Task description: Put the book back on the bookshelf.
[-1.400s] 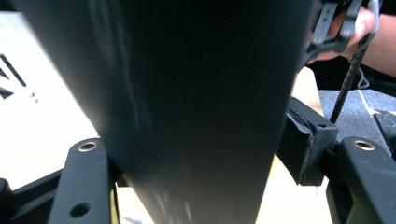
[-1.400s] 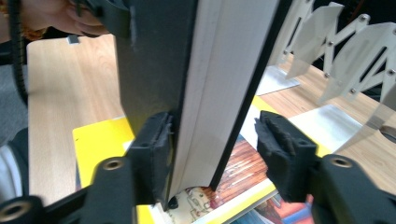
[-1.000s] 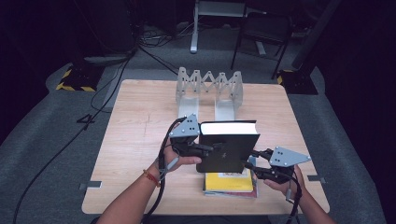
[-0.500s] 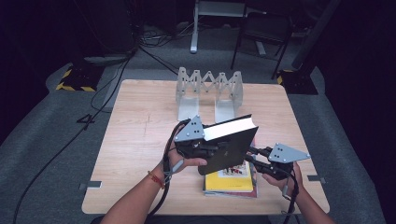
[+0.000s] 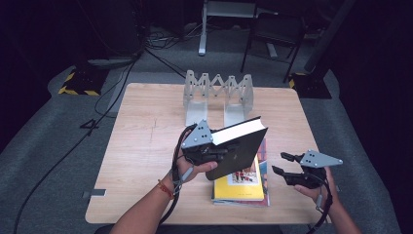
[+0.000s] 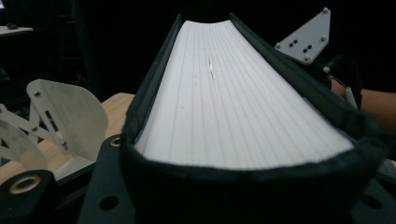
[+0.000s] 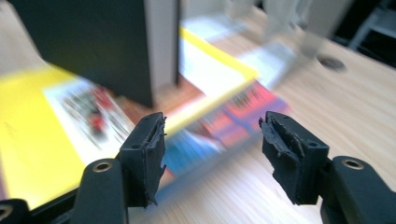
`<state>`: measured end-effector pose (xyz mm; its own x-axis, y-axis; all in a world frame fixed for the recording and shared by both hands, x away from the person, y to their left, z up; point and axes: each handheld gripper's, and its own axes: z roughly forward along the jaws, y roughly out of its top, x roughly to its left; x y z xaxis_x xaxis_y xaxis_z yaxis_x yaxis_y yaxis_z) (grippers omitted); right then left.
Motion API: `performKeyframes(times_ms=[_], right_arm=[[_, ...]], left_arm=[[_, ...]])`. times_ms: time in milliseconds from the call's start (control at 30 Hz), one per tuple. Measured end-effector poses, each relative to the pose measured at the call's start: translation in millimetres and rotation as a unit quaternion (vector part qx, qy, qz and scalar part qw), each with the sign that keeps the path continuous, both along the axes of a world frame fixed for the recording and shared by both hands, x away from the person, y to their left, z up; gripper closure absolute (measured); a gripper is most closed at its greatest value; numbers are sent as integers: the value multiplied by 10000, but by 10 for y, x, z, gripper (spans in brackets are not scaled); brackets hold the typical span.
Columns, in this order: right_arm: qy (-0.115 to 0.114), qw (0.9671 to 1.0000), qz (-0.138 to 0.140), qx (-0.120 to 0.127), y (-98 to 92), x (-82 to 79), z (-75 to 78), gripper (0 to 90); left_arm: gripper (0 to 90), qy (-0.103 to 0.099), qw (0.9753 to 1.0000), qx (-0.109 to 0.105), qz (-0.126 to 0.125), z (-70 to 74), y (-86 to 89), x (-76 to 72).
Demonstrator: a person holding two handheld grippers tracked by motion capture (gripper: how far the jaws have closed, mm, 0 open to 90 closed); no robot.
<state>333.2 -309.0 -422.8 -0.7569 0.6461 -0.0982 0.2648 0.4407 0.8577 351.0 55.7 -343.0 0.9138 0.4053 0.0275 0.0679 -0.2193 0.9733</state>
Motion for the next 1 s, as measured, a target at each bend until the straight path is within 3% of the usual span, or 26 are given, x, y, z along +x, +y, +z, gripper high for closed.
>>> performKeyframes(times_ms=[267, 367, 500, 600, 733, 1000], right_arm=[[322, 9981, -516, -49, -269, 121, -180, 395], [378, 9971, -652, -65, -317, 163, -222, 384], [472, 9964, -703, -66, -328, 180, -260, 378], [471, 9964, -698, -55, -317, 188, -266, 374], [483, 9964, -698, -83, -291, 186, -277, 365], [580, 9952, -753, -225, -267, 218, -342, 293]], left_arm=[[518, -155, 9988, 169, 421, 115, 71, 47], [521, -243, 9974, 210, 645, 162, 138, 74], [522, -270, 9939, 106, 1065, 242, 336, 132], [522, -280, 9905, 65, 1346, 291, 469, 179], [522, -291, 9834, 40, 1791, 332, 607, 246], [523, -188, 9708, -59, 2392, 350, 765, 446]])
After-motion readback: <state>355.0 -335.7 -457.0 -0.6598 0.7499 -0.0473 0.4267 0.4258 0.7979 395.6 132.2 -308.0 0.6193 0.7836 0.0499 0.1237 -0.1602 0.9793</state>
